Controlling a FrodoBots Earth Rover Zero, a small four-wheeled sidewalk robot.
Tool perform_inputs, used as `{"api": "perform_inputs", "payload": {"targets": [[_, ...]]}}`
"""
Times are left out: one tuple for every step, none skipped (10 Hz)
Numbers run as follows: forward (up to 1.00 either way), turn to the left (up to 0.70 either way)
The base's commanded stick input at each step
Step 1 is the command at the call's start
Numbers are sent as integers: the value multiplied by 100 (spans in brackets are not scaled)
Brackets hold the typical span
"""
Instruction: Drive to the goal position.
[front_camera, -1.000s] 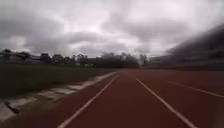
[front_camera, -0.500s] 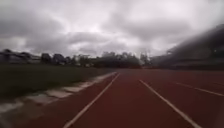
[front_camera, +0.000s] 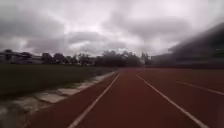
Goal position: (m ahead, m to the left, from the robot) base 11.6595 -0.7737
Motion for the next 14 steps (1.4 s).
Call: {"api": "perform_inputs", "payload": {"targets": [[70,0],[70,0],[70,0],[70,0],[70,0],[70,0],[70,0],[70,0],[70,0],[70,0],[70,0],[70,0],[70,0],[70,0]]}}
